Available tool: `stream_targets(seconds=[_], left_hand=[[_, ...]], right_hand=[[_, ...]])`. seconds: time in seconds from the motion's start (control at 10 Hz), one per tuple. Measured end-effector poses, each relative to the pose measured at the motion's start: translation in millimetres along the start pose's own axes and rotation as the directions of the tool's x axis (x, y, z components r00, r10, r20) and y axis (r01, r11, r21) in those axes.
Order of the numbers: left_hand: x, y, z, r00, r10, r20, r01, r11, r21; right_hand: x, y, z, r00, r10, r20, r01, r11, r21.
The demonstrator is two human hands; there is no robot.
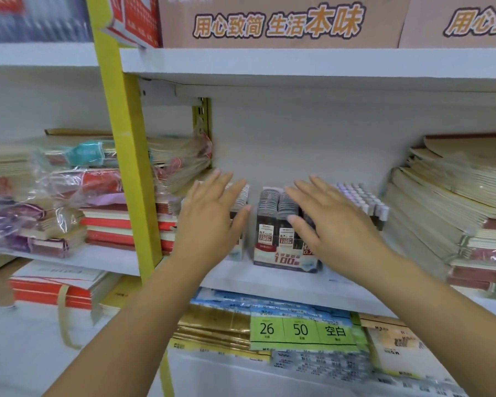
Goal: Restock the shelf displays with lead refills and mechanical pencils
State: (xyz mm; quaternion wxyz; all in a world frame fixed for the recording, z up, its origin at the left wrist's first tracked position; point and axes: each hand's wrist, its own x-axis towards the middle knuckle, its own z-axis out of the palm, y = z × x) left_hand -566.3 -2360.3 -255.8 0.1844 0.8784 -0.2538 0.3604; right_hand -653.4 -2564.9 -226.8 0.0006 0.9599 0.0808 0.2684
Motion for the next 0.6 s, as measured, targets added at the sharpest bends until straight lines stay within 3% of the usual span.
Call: stream_targets(seconds=[0.1,0.2,0.6], left_hand=[[-4,-26,-4,0.990,-0.031,0.139,0.018,0.996,0.092],[-9,-33,3,0.983,0.018,0.184,-0.033,0.996,0.079],[-15,-22,-7,0.995,0.061,0.075,-0.065,0.996,0.053]], right_hand=[[17,-19,15,0.988,0.029,0.152,-0.024,0.999,-0.029],[23,-20,25,0.983,0.069,0.172,-0.050,0.993,-0.109],[0,-20,24,0.999,0.043,-0.009,-0.044,0.998,-0.044]])
